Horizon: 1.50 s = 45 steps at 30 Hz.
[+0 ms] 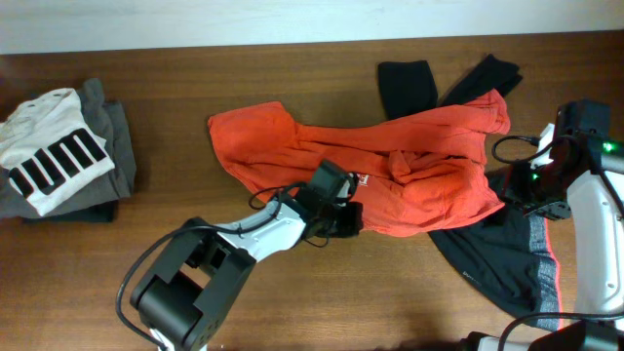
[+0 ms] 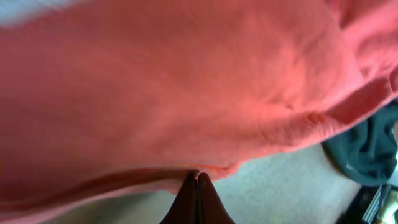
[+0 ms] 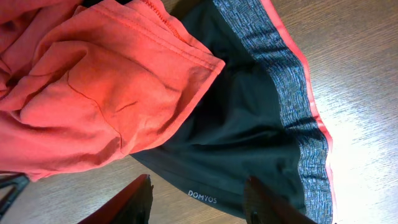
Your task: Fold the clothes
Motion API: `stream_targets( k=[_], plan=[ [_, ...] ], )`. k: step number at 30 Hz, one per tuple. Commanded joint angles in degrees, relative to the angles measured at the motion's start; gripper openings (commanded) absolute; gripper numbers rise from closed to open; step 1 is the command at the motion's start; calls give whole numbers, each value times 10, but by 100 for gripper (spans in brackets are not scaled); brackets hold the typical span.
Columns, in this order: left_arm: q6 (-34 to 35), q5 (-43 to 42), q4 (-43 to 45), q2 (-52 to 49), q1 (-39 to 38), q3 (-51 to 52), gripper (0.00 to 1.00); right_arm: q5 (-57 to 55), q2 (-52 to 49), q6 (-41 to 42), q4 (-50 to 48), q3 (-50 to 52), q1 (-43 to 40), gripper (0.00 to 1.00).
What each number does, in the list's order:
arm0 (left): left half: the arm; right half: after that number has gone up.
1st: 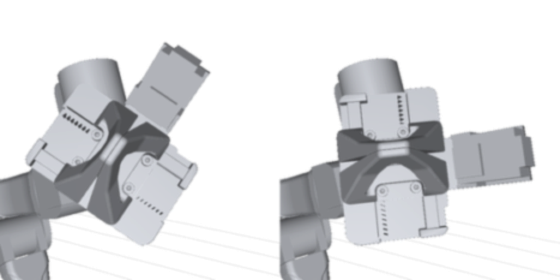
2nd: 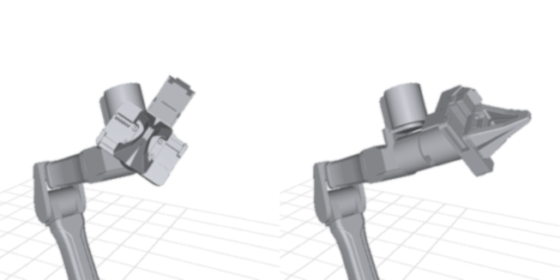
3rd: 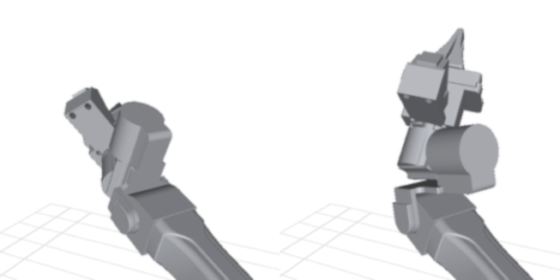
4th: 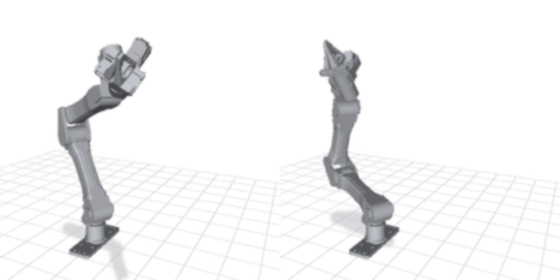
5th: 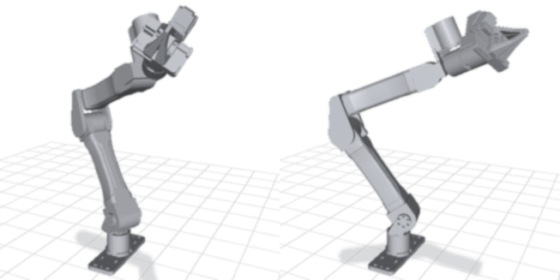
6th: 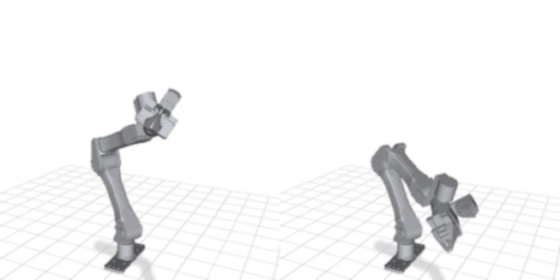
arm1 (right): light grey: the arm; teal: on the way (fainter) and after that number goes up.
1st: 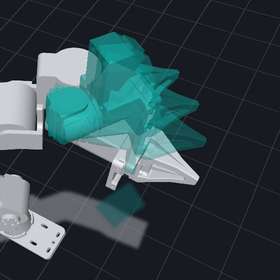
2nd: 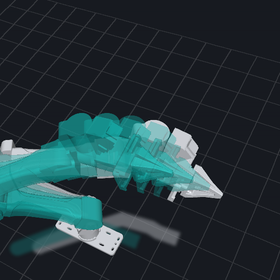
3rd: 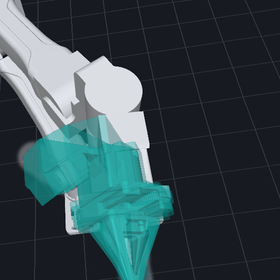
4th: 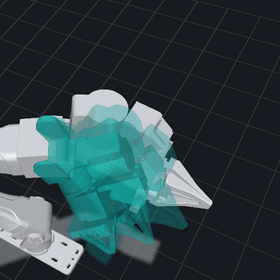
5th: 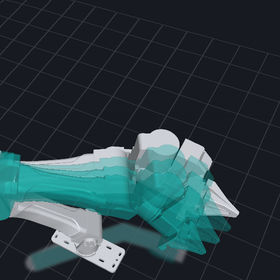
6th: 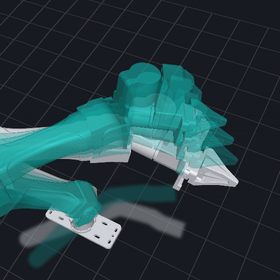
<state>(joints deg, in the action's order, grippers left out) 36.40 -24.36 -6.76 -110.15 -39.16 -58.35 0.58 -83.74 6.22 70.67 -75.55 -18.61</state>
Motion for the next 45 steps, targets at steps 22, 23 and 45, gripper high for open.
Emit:
stream_targets(
  k=[22,23,45],
  plan=[
    [69,77,-30,-2,-31,2,75,5,-1,0,1,-6,-2,52],
    [69,76,-13,-11,-31,2,75,5,-1,0,1,-6,-2,52],
    [-69,186,-286,210,205,1,0,51,-2,-34,9,-6,-2,51]
  ],
)
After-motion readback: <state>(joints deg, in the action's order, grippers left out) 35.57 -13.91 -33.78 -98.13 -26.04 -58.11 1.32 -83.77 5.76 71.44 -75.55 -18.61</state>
